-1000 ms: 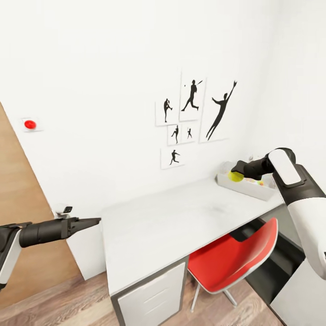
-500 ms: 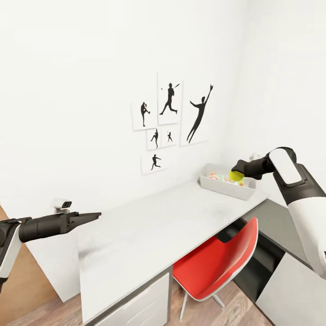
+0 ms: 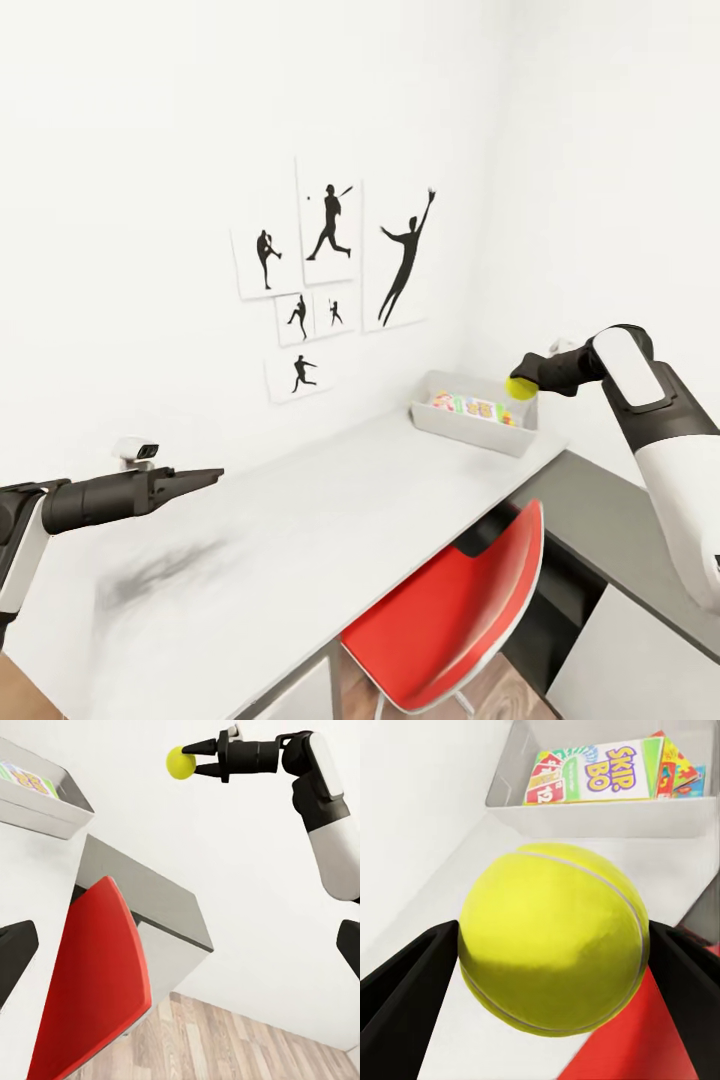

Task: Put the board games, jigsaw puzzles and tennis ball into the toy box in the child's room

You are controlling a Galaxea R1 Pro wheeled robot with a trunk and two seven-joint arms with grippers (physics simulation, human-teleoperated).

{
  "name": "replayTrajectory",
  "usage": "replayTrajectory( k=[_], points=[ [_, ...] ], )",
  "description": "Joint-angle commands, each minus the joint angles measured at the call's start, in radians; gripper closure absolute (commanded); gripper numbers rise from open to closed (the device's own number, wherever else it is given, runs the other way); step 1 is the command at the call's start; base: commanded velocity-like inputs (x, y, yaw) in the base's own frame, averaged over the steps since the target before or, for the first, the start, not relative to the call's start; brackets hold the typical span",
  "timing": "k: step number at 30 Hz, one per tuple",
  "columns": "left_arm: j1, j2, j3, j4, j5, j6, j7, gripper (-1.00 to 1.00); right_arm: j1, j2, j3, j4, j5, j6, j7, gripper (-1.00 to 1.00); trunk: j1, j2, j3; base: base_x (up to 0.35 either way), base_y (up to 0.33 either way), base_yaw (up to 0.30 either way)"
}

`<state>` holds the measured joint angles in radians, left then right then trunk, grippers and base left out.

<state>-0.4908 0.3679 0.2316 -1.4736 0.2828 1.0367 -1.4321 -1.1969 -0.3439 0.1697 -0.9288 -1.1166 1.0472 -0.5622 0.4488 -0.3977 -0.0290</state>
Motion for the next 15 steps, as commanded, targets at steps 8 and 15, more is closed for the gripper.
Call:
replayTrajectory(
  k=[8, 15],
  points=[
    [-0.001, -0.001, -0.001, -0.001, 0.001, 0.011, -0.002, -1.00, -0.003, 0.002, 0.004, -0.001, -0.008, 0.000, -0.011, 1.00, 0.001, -0.002, -0.009, 0.224, -0.245, 0.115],
    [-0.001, -0.004, -0.003, -0.001, 0.001, 0.011, -0.002, -1.00, -0.003, 0.000, 0.004, -0.001, -0.006, 0.000, -0.011, 1.00, 0.001, -0.002, -0.019, 0.041, -0.293, 0.166]
  ],
)
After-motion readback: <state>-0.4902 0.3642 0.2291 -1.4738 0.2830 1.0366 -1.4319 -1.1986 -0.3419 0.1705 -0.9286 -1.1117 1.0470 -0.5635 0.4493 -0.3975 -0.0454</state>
